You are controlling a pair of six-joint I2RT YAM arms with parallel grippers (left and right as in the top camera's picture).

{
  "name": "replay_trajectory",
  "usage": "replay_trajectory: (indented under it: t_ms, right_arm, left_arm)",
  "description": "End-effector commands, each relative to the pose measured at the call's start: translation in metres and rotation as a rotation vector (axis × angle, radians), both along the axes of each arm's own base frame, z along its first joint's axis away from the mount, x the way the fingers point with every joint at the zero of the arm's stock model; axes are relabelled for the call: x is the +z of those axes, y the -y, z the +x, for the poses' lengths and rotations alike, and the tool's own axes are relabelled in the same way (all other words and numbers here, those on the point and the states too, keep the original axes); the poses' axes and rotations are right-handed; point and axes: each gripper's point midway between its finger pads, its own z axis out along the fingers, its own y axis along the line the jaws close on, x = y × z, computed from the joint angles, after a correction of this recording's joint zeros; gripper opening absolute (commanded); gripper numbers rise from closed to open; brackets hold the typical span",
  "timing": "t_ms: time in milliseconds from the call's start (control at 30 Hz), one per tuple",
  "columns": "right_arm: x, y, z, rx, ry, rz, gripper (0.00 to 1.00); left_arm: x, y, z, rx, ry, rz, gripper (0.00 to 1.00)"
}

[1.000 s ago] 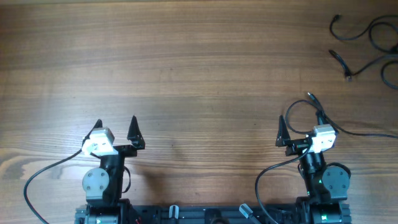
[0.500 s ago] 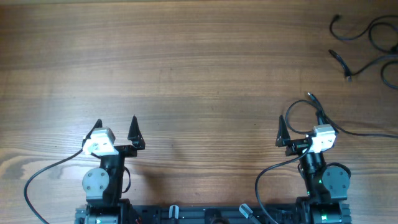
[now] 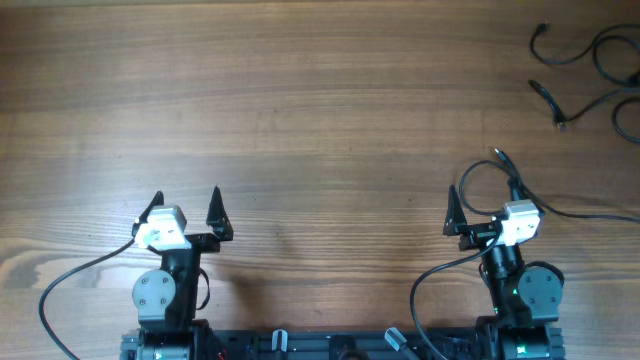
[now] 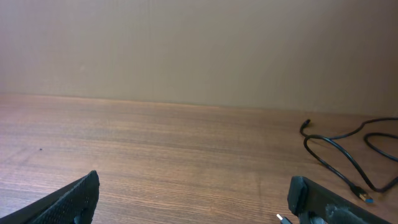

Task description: Untangle cables

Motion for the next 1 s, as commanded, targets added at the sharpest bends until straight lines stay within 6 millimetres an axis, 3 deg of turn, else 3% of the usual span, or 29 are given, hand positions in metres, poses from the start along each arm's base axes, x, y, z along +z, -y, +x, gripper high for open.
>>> replay_trajectory:
  t_ms: [0,267,967]
  right_arm:
    - [-0.0011,0.0028,0.0007,-0.014,-0.003,-0.008,1.0]
    - [-0.0016,0.0027,0.0008,-0.014,-0.004,-0.008,1.0]
    - [-0.0015,0.0028,0.0008,-0.014,-0.004,-0.008,1.0]
  left_arm:
    - [-0.0015,0.0061,-0.0004,-0.035,-0.002,0.067,1.0]
    - [-0.0015,0.0091,-0.0004,-0.052,-0.002,0.142,1.0]
    - [-0.0015,0.0093,-0.0004,-0.053,-0.002,0.149,1.0]
